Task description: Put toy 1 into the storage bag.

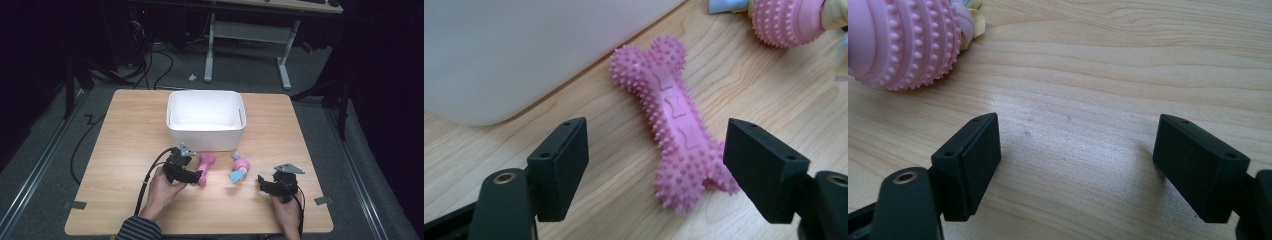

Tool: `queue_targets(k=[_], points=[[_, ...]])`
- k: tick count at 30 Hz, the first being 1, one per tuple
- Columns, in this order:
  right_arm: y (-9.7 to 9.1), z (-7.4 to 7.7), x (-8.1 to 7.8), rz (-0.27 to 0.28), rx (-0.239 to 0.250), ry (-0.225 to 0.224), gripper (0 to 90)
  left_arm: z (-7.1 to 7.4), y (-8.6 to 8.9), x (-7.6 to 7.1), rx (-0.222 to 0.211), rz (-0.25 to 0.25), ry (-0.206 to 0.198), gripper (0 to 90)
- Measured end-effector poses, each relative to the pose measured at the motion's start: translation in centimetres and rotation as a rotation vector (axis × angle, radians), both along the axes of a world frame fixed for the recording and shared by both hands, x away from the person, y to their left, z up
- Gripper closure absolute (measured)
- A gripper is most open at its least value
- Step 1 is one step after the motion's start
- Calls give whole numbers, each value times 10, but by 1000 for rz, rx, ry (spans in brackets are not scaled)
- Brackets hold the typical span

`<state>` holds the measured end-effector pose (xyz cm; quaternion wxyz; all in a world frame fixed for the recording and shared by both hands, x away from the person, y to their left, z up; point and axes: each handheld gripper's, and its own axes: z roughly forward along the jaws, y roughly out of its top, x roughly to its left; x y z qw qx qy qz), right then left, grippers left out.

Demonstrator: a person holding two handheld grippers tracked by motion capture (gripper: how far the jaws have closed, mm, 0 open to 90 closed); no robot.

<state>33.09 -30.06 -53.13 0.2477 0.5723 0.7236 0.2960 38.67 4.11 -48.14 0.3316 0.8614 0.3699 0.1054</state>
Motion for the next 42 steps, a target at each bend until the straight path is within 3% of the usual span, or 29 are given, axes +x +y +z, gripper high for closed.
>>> queue_targets(k=[6, 11, 18, 32, 34, 42], points=[[0, 0, 0, 0, 0, 0, 193, -3, -13, 5, 15, -9, 13, 263], [0, 0, 0, 0, 0, 0, 193, -5, -28, 7, 38, -12, -3, 272], [0, 0, 0, -1, 1, 0, 194, -15, -42, 15, 87, 8, 27, 303], [0, 0, 0, 2, 0, 0, 195, -26, -49, 20, 97, 29, 65, 386], [0, 0, 0, 1, -1, 0, 195, -27, -51, 20, 117, 35, 59, 405], [0, 0, 0, 3, 0, 0, 195, -28, -49, 20, 129, 44, 53, 493]])
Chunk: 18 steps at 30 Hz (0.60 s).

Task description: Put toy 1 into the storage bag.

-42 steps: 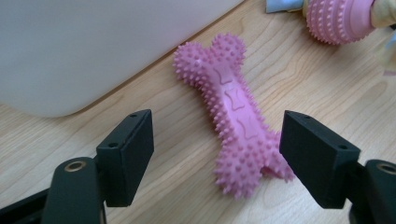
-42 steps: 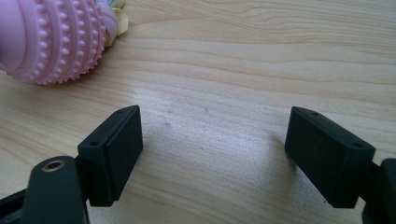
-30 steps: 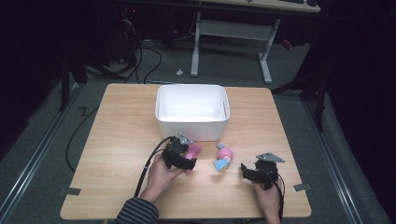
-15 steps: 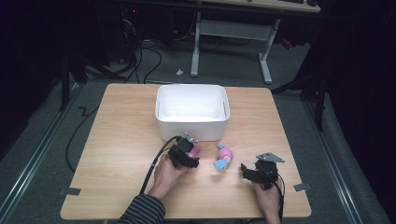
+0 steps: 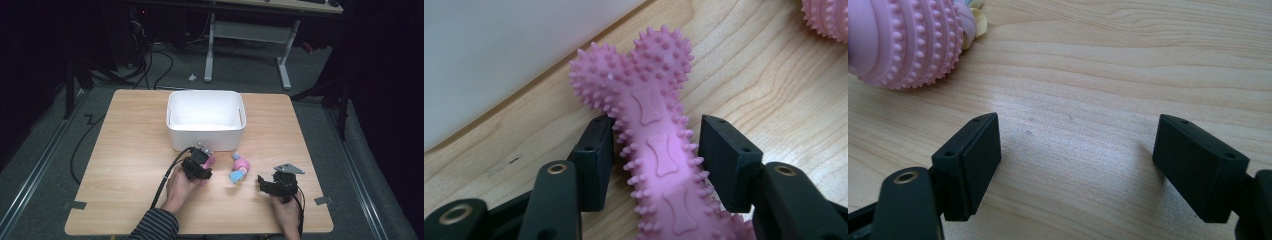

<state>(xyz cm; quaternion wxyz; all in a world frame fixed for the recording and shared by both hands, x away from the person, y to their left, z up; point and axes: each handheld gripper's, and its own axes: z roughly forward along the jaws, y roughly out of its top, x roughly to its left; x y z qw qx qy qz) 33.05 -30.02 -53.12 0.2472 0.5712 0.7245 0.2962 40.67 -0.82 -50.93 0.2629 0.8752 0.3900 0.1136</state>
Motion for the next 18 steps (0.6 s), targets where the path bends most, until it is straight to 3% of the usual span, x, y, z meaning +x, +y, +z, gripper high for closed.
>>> queue_targets(k=[18], points=[[0, 0, 0, 1, 0, 0, 195, 3, -1, -6, 17, -71, 6, 586]])
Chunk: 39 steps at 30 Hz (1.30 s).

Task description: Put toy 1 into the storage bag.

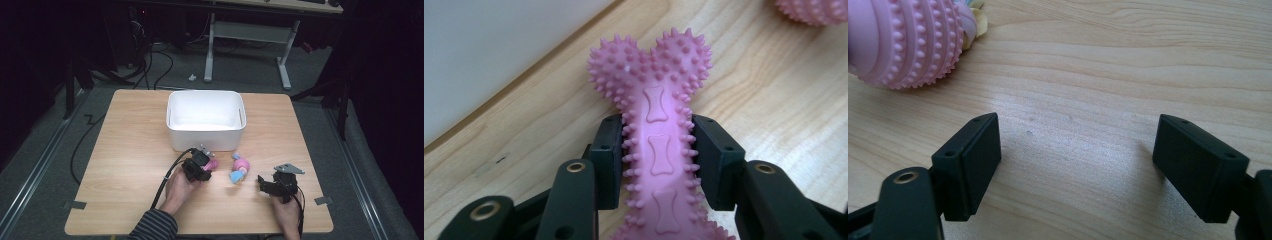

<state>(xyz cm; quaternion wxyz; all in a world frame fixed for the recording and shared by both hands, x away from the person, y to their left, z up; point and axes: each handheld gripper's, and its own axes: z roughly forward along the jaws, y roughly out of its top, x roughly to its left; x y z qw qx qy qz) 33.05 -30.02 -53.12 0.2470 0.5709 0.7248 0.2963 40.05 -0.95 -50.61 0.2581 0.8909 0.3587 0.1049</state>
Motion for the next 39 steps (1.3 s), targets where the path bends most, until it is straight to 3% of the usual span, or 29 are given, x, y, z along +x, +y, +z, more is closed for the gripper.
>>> queue_targets(k=[4, 8, 12, 14, 27, 33, 39], points=[[0, 0, 0, 0, 0, 0, 195, 3, 0, -4, -18, -19, -7, 588], [0, 0, 0, 2, -1, -1, 195, 12, 4, -7, -80, -32, 7, 588], [0, 0, 0, 1, 1, 0, 195, 17, 8, -10, -83, -45, -2, 588], [0, 0, 0, 1, 1, 0, 195, 22, 12, -11, -108, -59, 5, 588], [0, 0, 0, 3, 1, -1, 195, 42, 28, -16, -132, -92, 0, 586], [0, 0, 0, 4, 0, -1, 195, 60, 32, -19, -137, -122, -16, 585], [0, 0, 1, 5, 2, 0, 195, 75, 35, -20, -110, -128, -42, 584]])
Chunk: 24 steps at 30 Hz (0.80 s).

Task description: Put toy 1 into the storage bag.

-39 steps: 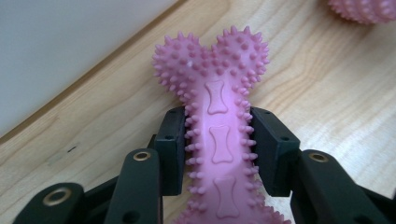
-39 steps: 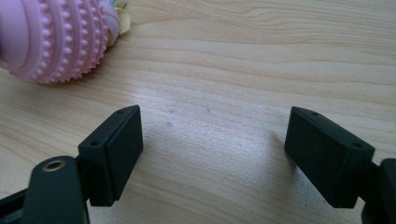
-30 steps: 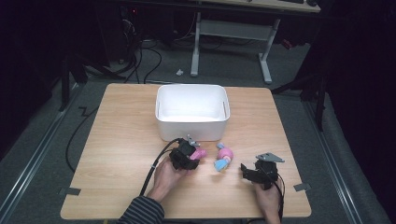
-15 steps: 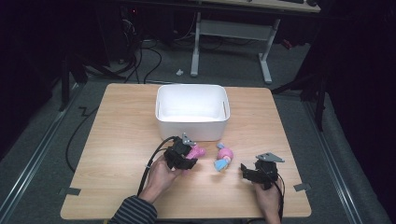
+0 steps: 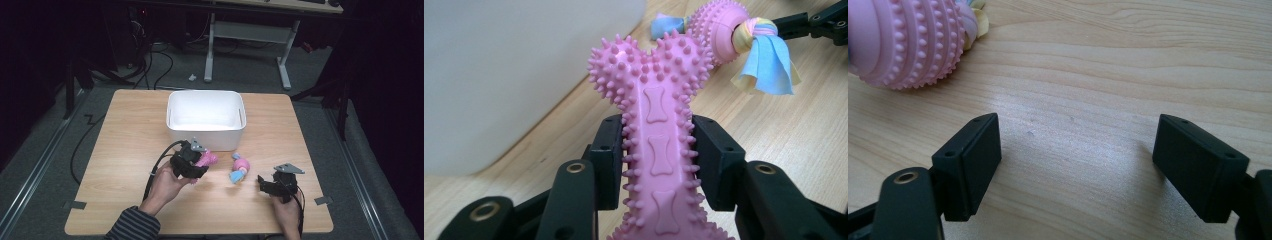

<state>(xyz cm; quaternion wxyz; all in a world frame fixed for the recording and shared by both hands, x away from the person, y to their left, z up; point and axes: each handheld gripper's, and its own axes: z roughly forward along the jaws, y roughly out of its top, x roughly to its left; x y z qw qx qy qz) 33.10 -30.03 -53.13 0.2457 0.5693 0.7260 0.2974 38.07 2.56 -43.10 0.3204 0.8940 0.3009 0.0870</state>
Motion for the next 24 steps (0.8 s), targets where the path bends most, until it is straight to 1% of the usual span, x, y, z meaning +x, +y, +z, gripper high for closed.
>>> queue_targets(k=[1, 2, 7, 11, 13, 15, 16, 18, 19, 20, 22, 24], points=[[0, 0, 0, -1, 1, 1, 195, 5, 2, 0, -4, -2, 1, 584], [0, 0, 0, -1, 1, 1, 195, 5, 2, 0, -4, -2, 1, 584], [0, 0, 0, 0, 1, 2, 195, 18, 7, 2, -19, -3, -4, 584], [0, 0, 0, 0, 0, 2, 195, 28, 12, 5, -45, -1, -5, 584], [0, 0, 0, 1, 0, 2, 195, 33, 14, 6, -45, -3, -8, 584], [0, 0, 0, 1, 1, 2, 195, 38, 17, 8, -57, -3, -7, 583], [0, 0, 0, 1, 1, 2, 195, 42, 19, 10, -68, 4, -6, 584], [0, 0, 0, 1, 1, 1, 195, 44, 19, 11, -72, 12, -7, 584], [0, 0, 0, 1, 1, 1, 195, 49, 19, 12, -87, 22, -6, 584], [0, 0, 0, 1, 1, 1, 195, 49, 19, 12, -87, 22, -6, 584], [0, 0, 0, 1, 1, 1, 195, 54, 19, 13, -78, 15, -12, 584], [0, 0, 0, 1, 0, 0, 195, 59, 19, 15, -78, 20, -21, 584]])
